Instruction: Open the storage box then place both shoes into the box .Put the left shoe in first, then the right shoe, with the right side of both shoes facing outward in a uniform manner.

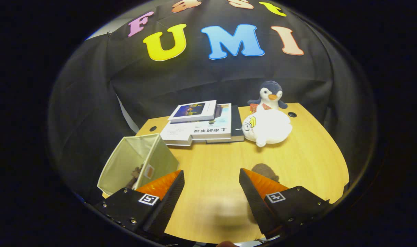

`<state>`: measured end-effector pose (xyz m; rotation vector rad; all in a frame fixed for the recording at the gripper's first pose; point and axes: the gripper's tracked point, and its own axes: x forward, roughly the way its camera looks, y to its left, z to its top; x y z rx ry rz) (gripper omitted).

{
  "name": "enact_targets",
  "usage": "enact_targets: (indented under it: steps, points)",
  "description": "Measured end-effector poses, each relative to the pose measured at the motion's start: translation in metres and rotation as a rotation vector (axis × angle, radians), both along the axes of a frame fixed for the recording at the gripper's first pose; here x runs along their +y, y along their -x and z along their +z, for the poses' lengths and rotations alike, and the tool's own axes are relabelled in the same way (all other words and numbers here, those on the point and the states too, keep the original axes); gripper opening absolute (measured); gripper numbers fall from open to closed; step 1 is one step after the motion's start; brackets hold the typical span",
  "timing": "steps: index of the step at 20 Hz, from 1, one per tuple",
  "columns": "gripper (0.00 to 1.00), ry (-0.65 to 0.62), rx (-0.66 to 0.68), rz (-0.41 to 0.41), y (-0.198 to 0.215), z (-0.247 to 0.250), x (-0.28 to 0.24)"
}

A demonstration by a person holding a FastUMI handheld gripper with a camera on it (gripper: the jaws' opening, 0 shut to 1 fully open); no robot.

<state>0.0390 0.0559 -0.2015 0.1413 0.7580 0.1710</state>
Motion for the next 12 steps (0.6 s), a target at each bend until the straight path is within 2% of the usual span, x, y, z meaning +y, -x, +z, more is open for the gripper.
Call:
enact_targets:
  steps: [4, 12]
  points:
    - [0.98, 0.074, -0.008, -0.043, 0.003, -0.021, -0.051]
    - [0.98, 0.122, 0.105, -0.070, 0.024, -0.085, -0.120]
